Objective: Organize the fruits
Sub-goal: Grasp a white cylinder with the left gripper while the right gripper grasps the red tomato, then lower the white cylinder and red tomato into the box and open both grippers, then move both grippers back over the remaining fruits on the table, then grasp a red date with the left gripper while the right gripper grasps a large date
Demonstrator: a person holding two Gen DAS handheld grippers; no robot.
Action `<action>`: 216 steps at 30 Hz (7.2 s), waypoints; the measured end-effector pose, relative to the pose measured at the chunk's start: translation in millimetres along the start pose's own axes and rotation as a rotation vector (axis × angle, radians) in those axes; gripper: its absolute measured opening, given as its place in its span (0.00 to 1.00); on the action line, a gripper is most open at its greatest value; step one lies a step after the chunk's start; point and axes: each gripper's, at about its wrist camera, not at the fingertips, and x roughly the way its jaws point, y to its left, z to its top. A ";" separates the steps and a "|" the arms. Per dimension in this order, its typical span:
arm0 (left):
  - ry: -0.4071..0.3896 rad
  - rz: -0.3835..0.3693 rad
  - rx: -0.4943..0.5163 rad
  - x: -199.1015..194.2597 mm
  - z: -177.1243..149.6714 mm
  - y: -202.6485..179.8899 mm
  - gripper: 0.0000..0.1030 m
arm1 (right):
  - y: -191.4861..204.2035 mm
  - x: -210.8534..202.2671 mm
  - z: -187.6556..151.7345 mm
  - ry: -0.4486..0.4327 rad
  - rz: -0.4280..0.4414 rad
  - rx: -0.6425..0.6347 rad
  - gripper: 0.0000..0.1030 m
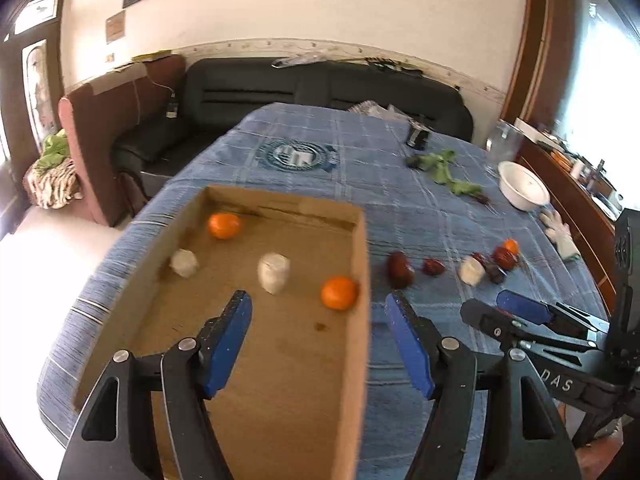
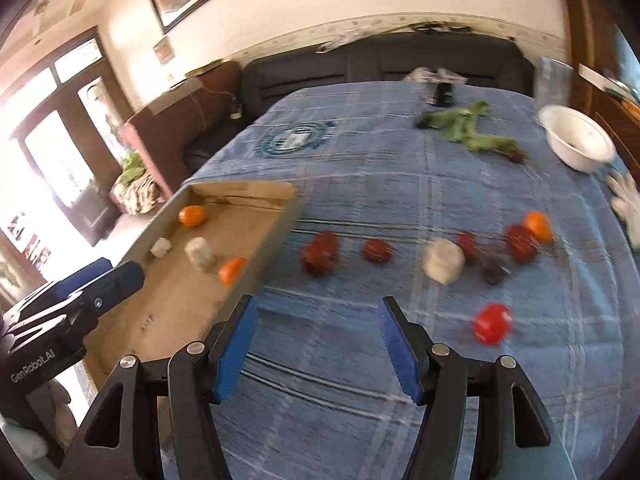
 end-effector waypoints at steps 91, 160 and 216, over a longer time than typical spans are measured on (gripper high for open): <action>0.082 -0.112 -0.218 48.1 2.5 76.4 0.29 | -5.0 0.4 0.6 0.029 0.081 -0.012 0.34; 0.072 -0.197 -0.003 14.4 14.3 -62.5 0.65 | -195.1 -204.4 114.3 -0.352 -0.454 0.146 0.72; 0.117 -0.273 -0.021 165.0 18.2 -103.5 0.35 | -161.2 47.1 31.7 0.015 -0.120 0.124 0.27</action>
